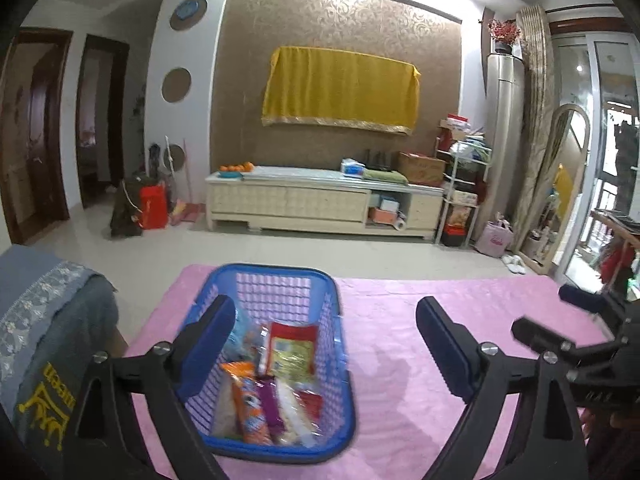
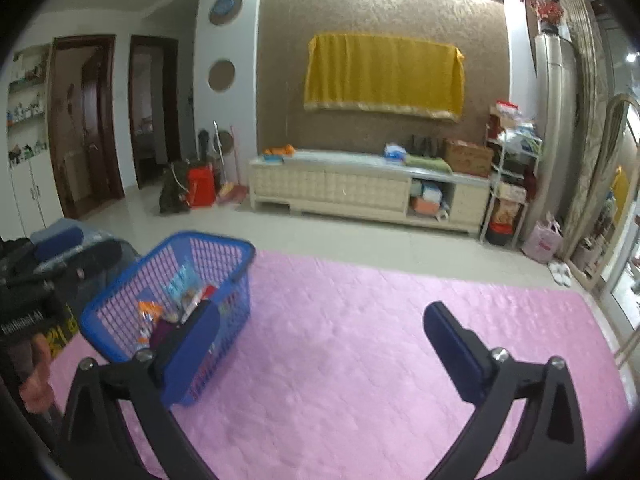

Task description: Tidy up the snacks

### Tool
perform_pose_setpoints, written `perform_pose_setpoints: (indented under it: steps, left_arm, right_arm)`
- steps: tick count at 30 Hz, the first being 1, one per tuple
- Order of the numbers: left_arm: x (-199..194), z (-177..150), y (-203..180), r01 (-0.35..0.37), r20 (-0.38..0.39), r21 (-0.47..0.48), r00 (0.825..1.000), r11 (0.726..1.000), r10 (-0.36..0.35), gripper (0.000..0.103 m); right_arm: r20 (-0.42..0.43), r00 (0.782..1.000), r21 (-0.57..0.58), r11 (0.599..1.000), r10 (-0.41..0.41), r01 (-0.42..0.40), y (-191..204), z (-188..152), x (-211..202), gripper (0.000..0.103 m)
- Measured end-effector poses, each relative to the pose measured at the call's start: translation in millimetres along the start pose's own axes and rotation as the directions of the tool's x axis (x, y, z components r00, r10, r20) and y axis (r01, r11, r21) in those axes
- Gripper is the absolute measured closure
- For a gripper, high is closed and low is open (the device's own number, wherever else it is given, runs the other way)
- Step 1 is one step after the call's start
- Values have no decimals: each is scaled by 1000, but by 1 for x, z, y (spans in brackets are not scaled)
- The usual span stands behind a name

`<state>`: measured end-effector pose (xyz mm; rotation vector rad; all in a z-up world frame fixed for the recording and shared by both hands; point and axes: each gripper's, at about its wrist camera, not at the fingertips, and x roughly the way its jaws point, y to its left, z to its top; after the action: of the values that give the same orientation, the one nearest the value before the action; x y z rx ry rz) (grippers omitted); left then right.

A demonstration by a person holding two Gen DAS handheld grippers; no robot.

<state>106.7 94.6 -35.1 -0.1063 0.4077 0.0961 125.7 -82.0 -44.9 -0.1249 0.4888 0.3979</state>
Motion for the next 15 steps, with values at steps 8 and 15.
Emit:
perform_pose_setpoints:
  steps: [8, 15]
  left_arm:
    - [-51, 4, -26, -2, 17, 7, 1000, 1000, 2, 0]
    - [-112, 3, -47, 23, 20, 29, 1000, 999, -23, 0]
  right_arm:
    - [6, 999, 6, 999, -35, 35, -13, 2, -70, 0]
    - [54, 998, 14, 1000, -26, 26, -7, -4, -125, 0]
